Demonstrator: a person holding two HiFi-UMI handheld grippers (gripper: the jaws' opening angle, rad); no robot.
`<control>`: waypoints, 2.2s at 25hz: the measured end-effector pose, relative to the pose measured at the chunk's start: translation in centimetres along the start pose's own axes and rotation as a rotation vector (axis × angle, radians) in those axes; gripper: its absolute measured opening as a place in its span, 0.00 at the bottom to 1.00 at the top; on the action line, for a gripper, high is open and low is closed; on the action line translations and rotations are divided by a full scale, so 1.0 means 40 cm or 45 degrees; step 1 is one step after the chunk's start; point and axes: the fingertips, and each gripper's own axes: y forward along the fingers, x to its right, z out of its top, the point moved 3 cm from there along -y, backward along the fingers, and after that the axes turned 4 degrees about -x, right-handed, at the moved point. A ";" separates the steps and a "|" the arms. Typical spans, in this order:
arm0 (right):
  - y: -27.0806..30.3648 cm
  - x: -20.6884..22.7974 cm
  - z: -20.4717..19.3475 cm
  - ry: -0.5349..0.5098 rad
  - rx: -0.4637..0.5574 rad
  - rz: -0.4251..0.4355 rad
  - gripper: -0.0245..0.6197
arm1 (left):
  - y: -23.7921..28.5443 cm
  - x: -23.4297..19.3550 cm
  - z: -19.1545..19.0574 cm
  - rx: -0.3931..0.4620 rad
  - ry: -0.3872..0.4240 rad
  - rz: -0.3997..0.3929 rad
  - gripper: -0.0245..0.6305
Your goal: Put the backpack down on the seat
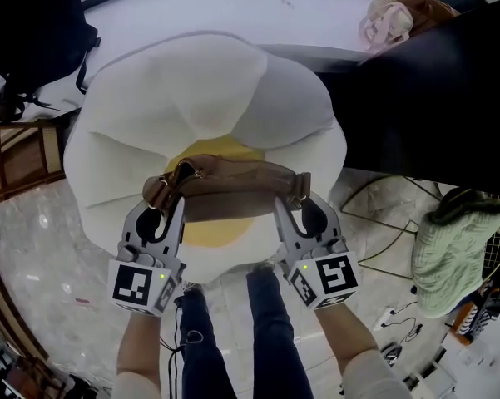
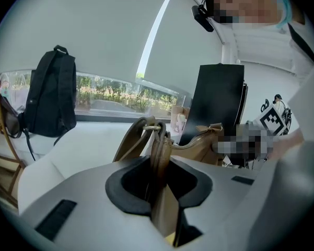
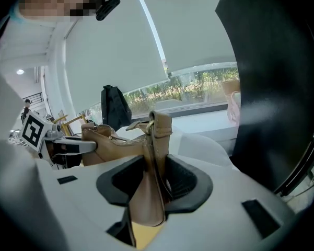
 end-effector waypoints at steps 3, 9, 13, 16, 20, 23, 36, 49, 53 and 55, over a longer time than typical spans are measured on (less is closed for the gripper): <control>0.033 0.025 -0.031 0.002 -0.010 -0.001 0.28 | 0.041 -0.013 -0.033 -0.005 -0.002 -0.005 0.18; 0.096 0.066 -0.101 0.001 -0.047 0.001 0.28 | 0.115 -0.035 -0.105 -0.031 -0.005 -0.010 0.18; 0.138 0.093 -0.142 0.011 -0.076 0.004 0.28 | 0.165 -0.053 -0.144 -0.054 -0.006 -0.005 0.18; 0.169 0.111 -0.172 0.032 -0.099 0.007 0.28 | 0.200 -0.068 -0.170 -0.074 0.000 -0.002 0.18; 0.213 0.136 -0.205 0.049 -0.133 0.007 0.28 | 0.246 -0.086 -0.196 -0.104 0.002 -0.001 0.18; 0.246 0.149 -0.224 0.043 -0.156 0.011 0.28 | 0.276 -0.103 -0.217 -0.127 -0.007 -0.005 0.18; 0.341 0.209 -0.279 0.039 -0.232 0.003 0.28 | 0.379 -0.140 -0.271 -0.209 -0.009 0.004 0.18; 0.410 0.243 -0.297 0.054 -0.227 -0.027 0.28 | 0.449 -0.177 -0.302 -0.255 -0.055 0.029 0.18; 0.439 0.253 -0.293 0.055 -0.209 -0.036 0.28 | 0.476 -0.197 -0.301 -0.271 -0.066 0.046 0.18; 0.456 0.258 -0.291 0.059 -0.206 -0.046 0.28 | 0.486 -0.208 -0.298 -0.277 -0.070 0.049 0.18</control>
